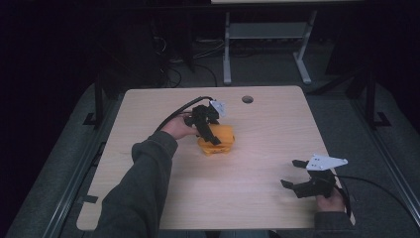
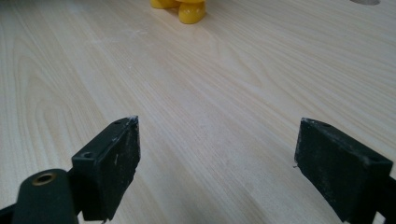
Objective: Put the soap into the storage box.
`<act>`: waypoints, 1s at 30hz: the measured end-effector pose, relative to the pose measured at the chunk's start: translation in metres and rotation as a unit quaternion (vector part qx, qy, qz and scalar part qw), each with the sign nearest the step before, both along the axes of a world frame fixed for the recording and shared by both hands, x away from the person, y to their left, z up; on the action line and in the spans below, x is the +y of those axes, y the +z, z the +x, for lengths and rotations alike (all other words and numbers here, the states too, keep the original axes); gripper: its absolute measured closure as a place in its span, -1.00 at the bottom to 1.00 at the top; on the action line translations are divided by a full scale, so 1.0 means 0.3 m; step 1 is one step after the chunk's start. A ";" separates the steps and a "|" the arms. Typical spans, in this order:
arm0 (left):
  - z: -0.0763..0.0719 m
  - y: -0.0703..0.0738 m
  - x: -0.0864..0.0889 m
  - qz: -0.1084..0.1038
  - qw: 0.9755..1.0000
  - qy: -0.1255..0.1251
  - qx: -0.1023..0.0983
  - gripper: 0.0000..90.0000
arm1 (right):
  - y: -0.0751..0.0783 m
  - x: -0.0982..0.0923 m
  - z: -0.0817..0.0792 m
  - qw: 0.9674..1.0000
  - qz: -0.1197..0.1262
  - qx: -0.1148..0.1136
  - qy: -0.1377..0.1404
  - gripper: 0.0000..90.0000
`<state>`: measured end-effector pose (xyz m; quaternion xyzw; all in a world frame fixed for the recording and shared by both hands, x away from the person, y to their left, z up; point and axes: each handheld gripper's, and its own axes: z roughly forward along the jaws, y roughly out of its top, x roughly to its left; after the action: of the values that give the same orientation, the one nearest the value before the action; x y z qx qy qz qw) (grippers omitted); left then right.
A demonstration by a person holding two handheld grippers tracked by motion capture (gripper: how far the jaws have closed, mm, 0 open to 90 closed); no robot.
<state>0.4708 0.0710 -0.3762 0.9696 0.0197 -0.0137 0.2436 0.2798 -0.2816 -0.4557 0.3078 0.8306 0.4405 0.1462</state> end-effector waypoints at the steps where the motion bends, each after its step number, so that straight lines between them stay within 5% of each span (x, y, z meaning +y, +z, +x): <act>1: 0.004 0.000 0.001 0.001 1.000 -0.002 0.005 -0.53 | 0.000 0.000 0.000 1.000 0.000 0.000 0.000 -0.70; 23: 0.002 -0.040 -0.009 0.023 1.000 -0.020 0.004 -0.54 | 0.002 0.006 -0.004 1.000 0.004 -0.002 0.005 -0.70; 30: -0.010 -0.037 -0.017 0.033 0.999 -0.020 -0.010 -0.54 | 0.002 0.008 -0.004 1.000 0.003 -0.002 0.007 -0.70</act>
<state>0.4679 0.0659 -0.3871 0.9773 -0.0018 -0.0081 0.2115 0.2786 -0.2792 -0.4552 0.3014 0.8314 0.4442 0.1438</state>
